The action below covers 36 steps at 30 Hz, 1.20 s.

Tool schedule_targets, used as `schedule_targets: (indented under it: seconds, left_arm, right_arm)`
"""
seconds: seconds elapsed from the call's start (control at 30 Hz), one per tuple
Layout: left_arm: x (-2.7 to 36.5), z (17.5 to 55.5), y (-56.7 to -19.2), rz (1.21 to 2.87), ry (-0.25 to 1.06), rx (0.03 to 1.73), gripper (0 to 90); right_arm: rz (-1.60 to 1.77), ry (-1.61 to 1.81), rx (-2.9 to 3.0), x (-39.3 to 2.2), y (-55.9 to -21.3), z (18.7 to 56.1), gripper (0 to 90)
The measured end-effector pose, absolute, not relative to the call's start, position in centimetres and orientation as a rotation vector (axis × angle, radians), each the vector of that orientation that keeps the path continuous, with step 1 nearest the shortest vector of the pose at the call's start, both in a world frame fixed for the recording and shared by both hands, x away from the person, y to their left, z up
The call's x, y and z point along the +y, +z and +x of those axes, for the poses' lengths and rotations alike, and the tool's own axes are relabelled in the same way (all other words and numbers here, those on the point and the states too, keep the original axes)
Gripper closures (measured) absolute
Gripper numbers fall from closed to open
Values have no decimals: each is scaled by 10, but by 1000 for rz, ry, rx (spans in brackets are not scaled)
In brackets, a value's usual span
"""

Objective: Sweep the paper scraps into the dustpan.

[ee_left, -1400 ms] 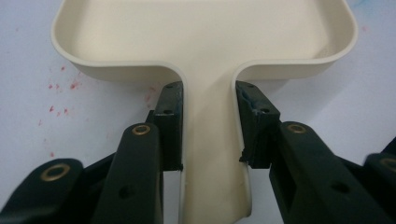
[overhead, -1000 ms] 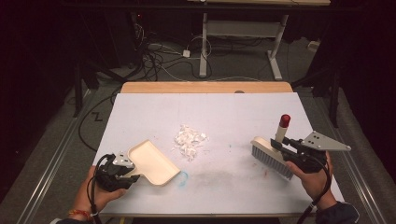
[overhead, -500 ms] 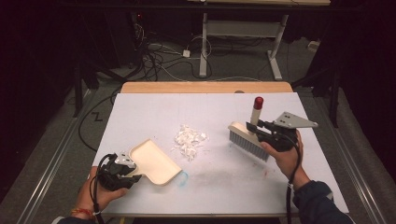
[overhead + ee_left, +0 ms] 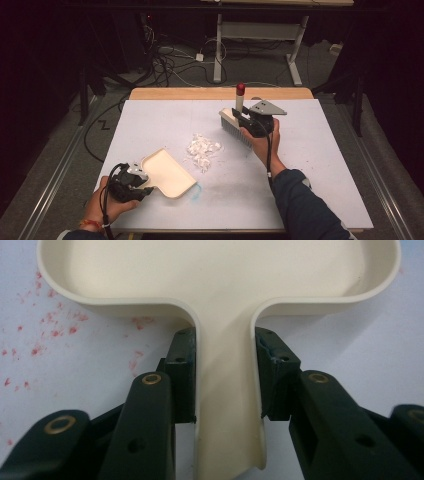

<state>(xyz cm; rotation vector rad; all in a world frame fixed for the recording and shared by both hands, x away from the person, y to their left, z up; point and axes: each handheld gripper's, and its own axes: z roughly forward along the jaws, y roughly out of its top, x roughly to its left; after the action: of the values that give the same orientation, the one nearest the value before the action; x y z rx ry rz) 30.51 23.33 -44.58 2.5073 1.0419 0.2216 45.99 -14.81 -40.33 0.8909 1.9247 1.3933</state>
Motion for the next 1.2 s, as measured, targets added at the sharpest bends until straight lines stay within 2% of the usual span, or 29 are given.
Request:
schedule_targets:
  seconds: [0.2, 0.5, 1.2]
  left_arm:
    - [232, 305, -447, 2517, 217, 1039, 635]
    - [230, 306, -449, 2517, 222, 1029, 635]
    - [221, 309, -453, 2545, 196, 1033, 634]
  right_arm:
    - [910, 1374, 1869, -126, -415, 468, 715]
    - [773, 1361, 1971, -82, -421, 457, 711]
    - [621, 1555, 2146, -55, -420, 414, 704]
